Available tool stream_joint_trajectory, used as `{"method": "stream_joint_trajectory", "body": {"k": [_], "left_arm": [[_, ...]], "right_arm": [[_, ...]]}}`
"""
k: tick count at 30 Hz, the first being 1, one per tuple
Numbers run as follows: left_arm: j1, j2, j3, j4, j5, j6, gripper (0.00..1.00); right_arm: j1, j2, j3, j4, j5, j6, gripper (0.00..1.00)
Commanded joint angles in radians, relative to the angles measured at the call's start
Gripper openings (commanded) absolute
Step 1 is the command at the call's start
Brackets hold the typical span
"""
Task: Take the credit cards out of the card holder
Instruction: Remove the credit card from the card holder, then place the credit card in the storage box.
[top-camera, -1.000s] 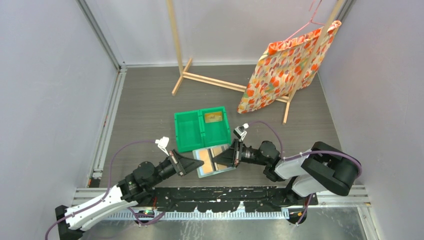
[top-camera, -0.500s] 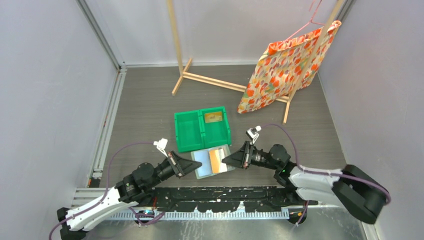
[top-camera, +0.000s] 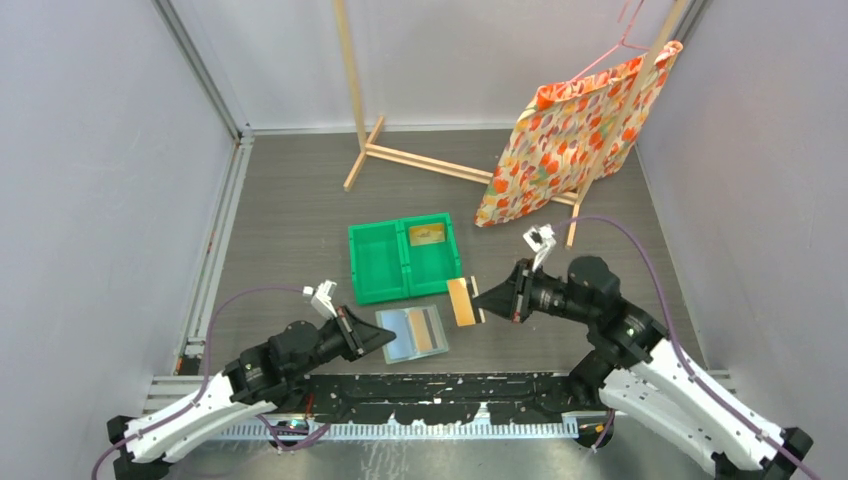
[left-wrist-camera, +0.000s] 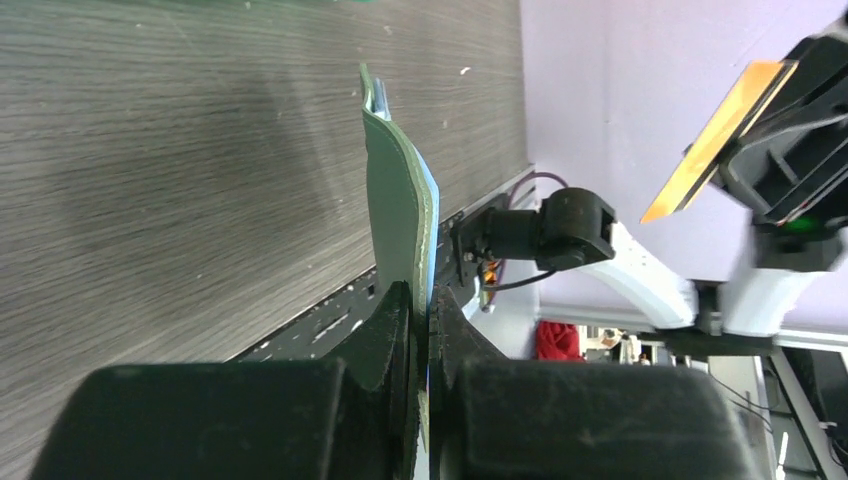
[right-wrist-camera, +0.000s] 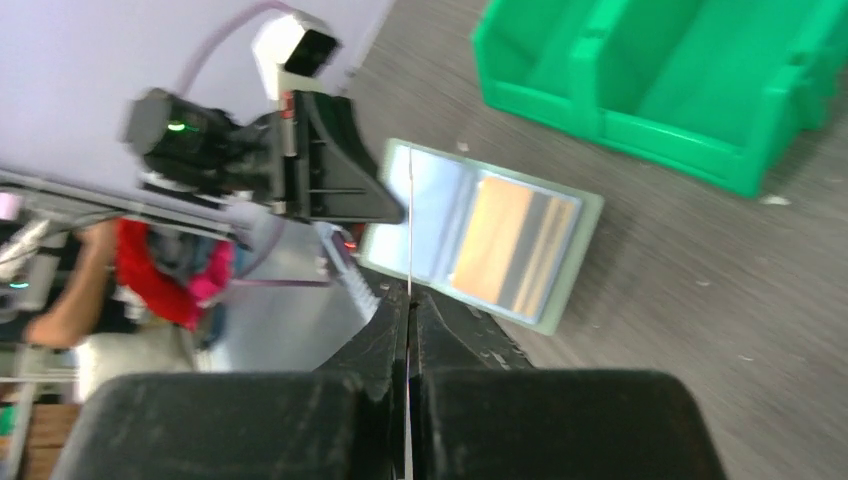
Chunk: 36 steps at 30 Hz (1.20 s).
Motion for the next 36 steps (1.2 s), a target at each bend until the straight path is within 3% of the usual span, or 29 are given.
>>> {"method": "stream_joint_trajectory", "body": {"k": [1,6,12,22,31,36], "left_arm": [[0.003,0.047,0.028,0.016,0.006,-0.004,0.00],[0.003,0.109,0.066,-0.001,0.015,0.017,0.01],[0.005,0.148,0.083,0.032,0.036,0.050,0.01],[0.005,0.148,0.079,0.051,0.057,0.058,0.01],[0.005,0.149,0.083,0.056,0.058,0.063,0.01],[0.005,0.150,0.079,0.056,0.052,0.063,0.01]], "right_arm": [[-0.001,0.221,0.205,-0.266,0.089,-0.299,0.01],[-0.001,0.482,0.458,-0.310,0.154,-0.405,0.01],[-0.001,0.725,0.626,-0.365,0.240,-0.574,0.01],[0.006,0.892,0.758,-0.420,0.328,-0.748,0.01],[0.048,1.035,0.886,-0.472,0.441,-0.695,0.01],[0.058,1.211,1.103,-0.654,0.575,-0.557,0.01]]}}
